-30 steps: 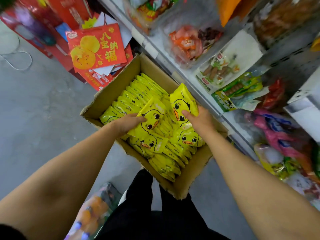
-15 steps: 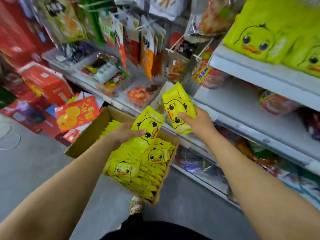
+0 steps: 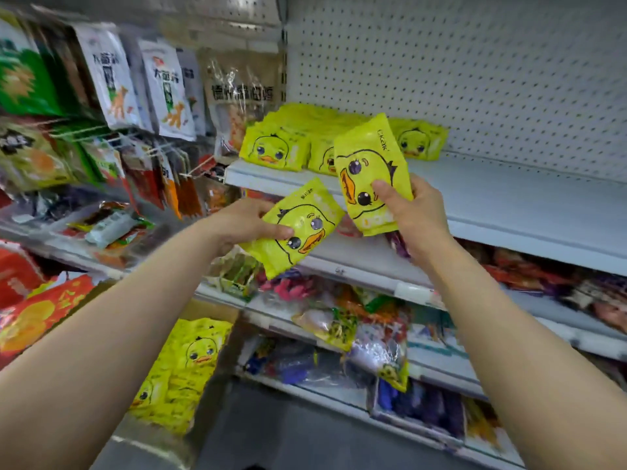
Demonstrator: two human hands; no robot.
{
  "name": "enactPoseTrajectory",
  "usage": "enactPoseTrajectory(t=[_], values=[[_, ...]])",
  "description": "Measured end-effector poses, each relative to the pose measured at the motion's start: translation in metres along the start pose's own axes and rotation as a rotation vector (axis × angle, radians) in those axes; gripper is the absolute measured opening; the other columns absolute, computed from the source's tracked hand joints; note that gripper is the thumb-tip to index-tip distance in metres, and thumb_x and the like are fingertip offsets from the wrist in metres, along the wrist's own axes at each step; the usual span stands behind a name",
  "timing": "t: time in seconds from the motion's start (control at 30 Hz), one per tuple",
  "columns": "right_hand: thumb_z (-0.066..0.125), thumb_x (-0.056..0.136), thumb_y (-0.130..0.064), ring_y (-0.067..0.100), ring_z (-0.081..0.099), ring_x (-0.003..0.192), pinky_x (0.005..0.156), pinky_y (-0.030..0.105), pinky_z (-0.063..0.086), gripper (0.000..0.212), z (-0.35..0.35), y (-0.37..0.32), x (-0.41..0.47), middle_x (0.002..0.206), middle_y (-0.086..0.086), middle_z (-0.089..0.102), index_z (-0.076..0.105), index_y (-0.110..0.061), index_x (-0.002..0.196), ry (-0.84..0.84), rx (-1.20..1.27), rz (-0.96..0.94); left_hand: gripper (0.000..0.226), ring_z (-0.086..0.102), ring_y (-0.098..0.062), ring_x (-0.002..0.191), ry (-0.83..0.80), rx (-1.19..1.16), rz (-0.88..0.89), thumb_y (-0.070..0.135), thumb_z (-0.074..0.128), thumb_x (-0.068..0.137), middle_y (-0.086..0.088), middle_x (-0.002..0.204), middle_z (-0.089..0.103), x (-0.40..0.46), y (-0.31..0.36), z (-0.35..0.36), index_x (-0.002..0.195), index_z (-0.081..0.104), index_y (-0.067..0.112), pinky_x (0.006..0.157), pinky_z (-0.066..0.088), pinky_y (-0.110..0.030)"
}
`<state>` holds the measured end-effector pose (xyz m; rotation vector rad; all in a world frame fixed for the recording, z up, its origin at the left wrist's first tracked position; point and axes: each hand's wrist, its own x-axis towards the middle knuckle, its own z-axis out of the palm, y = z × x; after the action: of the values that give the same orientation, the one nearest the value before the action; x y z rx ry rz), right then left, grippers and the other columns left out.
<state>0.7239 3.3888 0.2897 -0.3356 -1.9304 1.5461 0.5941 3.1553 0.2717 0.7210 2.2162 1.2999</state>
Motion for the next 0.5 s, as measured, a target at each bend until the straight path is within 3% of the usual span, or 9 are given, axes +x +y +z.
enactPoseTrajectory(t=[0.1,0.17,0.27,0.37,0.5], values=[[0.073,0.087,-0.026,0.001,0.070,0.074,0.065,0.020,0.054,0.023,-0.046,-0.014,0.003,0.089,-0.007,0.073,0.069,-0.017,0.107,0.076,-0.008,-0.015,0.020,0.069,-0.004,0.065,-0.011,0.089,0.055,0.018,0.081,0.076,0.005,0.081,0.074,0.013,0.045,0.024,0.093,0.071,0.016,0.052,0.049,-0.014],[0.074,0.086,-0.033,0.010,0.072,0.087,0.076,0.029,0.057,0.026,-0.072,-0.017,0.008,0.097,-0.006,0.075,0.070,-0.019,0.108,0.132,-0.011,-0.013,0.017,0.069,-0.005,0.065,-0.029,0.141,0.091,0.017,0.082,0.075,0.007,0.077,0.073,0.027,0.070,0.038,0.088,0.071,0.018,0.052,0.048,-0.014],[0.070,0.089,-0.030,0.010,0.071,0.091,0.081,0.029,0.056,0.019,-0.102,-0.022,0.015,0.098,-0.008,0.075,0.069,-0.022,0.107,0.200,0.031,-0.017,0.013,0.065,-0.001,0.059,-0.078,0.265,0.153,0.021,0.081,0.076,0.013,0.068,0.070,0.051,0.104,0.056,0.082,0.069,0.025,0.050,0.045,-0.015],[0.064,0.092,-0.023,0.010,0.068,0.091,0.087,0.034,0.055,0.010,-0.128,-0.023,0.029,0.098,-0.010,0.073,0.068,-0.026,0.101,0.269,0.041,0.005,0.012,0.064,-0.012,0.071,-0.112,0.349,0.197,0.023,0.082,0.076,0.004,0.077,0.069,0.084,0.130,0.076,0.079,0.070,0.022,0.057,0.044,-0.022],[0.065,0.091,-0.018,0.011,0.068,0.086,0.083,0.035,0.056,0.010,-0.157,-0.015,0.060,0.093,-0.009,0.073,0.067,-0.027,0.096,0.308,-0.019,0.006,0.022,0.069,-0.025,0.086,-0.168,0.432,0.229,0.025,0.084,0.072,-0.004,0.087,0.072,0.144,0.158,0.098,0.090,0.073,0.019,0.072,0.057,-0.037]])
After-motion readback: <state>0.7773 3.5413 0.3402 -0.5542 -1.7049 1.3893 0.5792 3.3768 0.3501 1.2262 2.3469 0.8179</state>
